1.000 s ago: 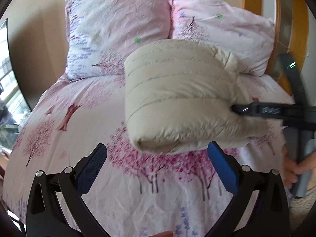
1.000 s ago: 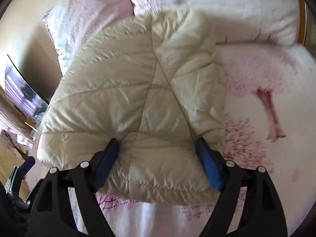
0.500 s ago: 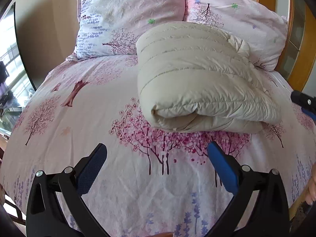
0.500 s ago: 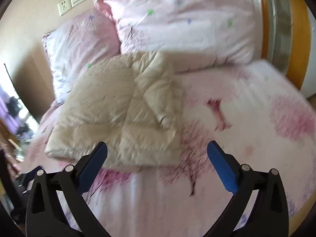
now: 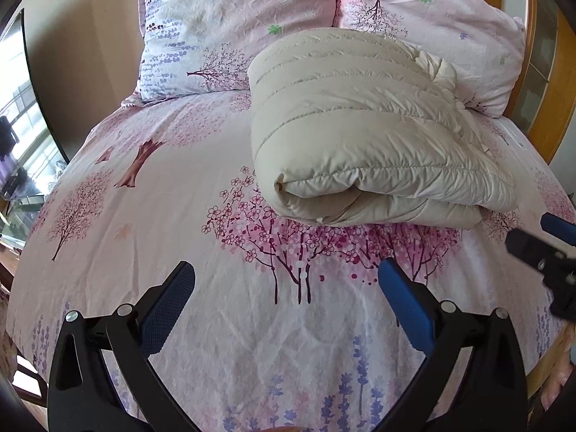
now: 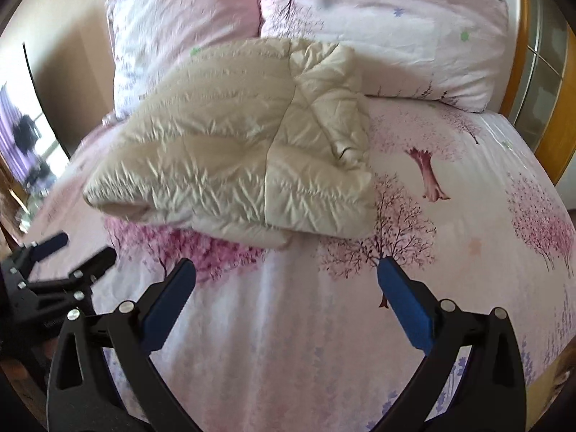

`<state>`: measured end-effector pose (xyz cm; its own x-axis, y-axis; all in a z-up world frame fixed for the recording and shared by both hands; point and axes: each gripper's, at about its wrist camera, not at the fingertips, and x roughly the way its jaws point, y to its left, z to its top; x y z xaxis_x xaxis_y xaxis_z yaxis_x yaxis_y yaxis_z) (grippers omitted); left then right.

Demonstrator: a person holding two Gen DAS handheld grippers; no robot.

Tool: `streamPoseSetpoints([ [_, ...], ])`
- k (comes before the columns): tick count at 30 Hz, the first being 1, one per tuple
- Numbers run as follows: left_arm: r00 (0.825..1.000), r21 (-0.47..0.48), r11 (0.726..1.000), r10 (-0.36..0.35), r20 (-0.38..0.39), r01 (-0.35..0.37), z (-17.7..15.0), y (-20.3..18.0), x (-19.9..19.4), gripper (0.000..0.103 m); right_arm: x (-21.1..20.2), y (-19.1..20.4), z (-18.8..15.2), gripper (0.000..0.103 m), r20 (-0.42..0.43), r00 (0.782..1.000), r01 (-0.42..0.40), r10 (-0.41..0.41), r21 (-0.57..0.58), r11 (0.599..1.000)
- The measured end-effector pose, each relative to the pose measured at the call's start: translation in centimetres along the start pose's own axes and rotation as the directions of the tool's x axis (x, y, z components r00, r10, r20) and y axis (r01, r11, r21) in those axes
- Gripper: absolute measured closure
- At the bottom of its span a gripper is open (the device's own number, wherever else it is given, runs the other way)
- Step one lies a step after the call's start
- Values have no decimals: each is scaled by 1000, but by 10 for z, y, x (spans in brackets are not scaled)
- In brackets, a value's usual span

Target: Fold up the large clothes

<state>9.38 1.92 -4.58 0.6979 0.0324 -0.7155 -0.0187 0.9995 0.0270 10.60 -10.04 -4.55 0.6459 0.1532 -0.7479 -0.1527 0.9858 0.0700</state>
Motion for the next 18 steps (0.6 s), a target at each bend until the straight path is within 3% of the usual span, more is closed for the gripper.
streamPoseSetpoints([
  [7, 1000, 5, 1000, -6, -14, 6, -1, -1, 3, 1, 15, -1, -6, 2, -72, 997, 1, -1, 0, 1000],
  [18, 1000, -1, 1000, 2, -23, -2, 0, 0, 6, 1, 18, -1, -9, 2, -88, 996, 12, -13, -9, 1000],
])
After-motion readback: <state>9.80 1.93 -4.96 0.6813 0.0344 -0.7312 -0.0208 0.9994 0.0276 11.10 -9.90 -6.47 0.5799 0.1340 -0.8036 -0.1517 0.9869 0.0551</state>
